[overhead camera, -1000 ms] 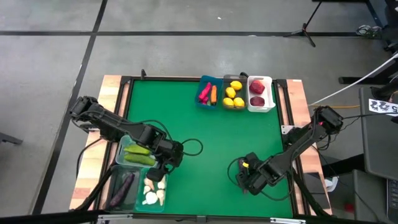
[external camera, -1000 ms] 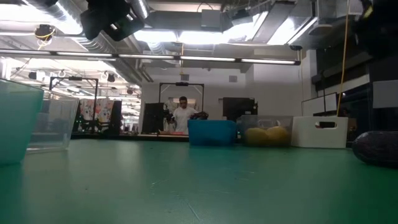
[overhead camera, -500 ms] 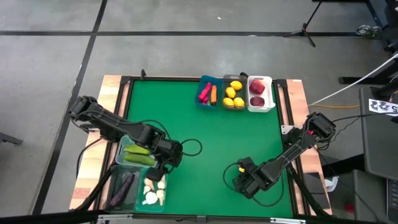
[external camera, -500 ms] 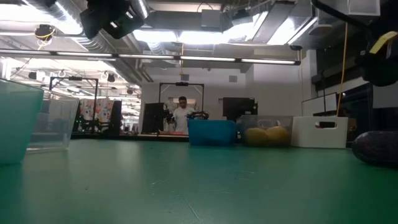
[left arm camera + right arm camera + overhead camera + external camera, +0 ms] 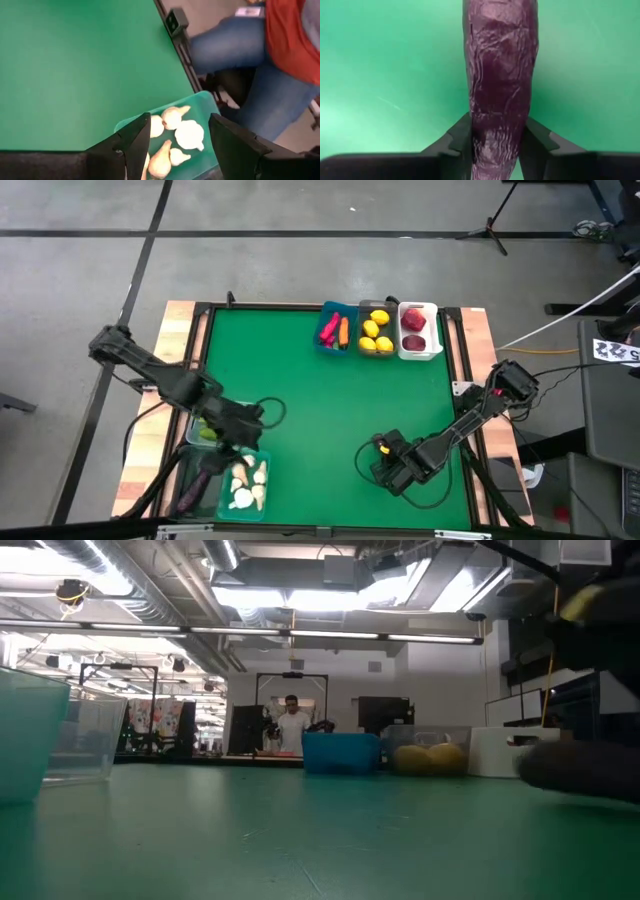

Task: Sort produce into baskets
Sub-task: Put the violet eggplant into the bottom black bin

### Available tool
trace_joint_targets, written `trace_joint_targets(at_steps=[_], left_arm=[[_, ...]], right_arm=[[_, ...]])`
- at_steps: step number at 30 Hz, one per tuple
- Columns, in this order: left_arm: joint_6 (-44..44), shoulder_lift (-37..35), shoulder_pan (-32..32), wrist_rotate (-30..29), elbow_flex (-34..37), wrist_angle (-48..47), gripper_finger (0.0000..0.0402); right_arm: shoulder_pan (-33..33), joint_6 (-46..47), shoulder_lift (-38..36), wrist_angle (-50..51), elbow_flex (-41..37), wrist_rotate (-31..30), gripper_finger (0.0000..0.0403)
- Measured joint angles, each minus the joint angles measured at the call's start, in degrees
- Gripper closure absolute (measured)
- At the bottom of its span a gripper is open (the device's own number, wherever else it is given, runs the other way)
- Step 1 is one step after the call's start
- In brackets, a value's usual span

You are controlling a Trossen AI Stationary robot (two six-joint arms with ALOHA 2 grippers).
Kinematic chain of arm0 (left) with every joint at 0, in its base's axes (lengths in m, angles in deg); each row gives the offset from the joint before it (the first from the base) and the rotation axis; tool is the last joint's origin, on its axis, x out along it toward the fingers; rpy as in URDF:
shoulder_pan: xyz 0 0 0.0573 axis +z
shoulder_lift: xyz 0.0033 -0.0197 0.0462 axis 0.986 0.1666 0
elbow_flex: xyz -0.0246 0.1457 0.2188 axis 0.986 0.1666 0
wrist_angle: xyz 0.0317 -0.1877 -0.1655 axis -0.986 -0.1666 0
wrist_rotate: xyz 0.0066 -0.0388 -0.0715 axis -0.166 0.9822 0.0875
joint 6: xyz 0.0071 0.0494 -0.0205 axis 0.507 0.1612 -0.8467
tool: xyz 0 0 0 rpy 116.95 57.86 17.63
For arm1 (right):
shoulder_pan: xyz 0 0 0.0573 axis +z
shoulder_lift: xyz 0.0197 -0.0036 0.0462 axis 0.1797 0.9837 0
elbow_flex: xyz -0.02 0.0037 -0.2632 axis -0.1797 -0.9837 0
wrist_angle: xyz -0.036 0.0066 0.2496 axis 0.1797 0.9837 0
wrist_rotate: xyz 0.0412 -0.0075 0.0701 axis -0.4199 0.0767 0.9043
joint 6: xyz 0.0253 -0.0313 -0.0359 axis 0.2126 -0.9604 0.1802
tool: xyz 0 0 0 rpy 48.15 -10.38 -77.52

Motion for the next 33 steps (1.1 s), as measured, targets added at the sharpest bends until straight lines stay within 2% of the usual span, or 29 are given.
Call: trace_joint_targets(at_steps=[5, 8, 12, 17, 21, 24, 27, 33], left_arm=[[-1.9, -5.5, -4.3, -8.0, 0.0, 0.3, 0.0205], [-2.7, -8.4, -6.5, -14.3, 0.0, 1.8, 0.0205], [-2.6, -12.7, -10.4, -24.3, 1.8, 8.0, 0.0205], [-2.4, -18.5, -15.8, -39.4, 7.6, 15.5, 0.0205], [1.8, -22.6, -19.1, -50.0, 15.0, 27.2, 0.0205], [7.9, -24.1, -19.3, -53.5, 21.2, 38.3, 0.0205], [13.2, -24.4, -18.3, -54.1, 26.4, 49.3, 0.0205], [17.0, -24.3, -15.9, -54.2, 33.9, 64.5, 0.0205]], right_arm=[[-4.6, -12.2, 0.0, -4.2, 4.2, -5.5, 0.0277], [-8.0, -23.1, 0.0, -9.6, 8.0, -10.7, 0.0271], [-11.2, -40.9, 0.0, -19.4, 13.7, -16.3, 0.0286], [-12.0, -63.2, 0.0, -29.6, 20.4, -20.5, 0.0283], [-12.0, -77.0, 0.0, -36.5, 23.1, -25.0, 0.0269], [-12.3, -83.7, 0.0, -41.6, 23.3, -25.3, 0.0271], [-13.0, -88.5, 0.2, -45.8, 23.3, -25.2, 0.0278], [-13.9, -94.5, 0.8, -53.3, 23.3, -22.7, 0.0277]])
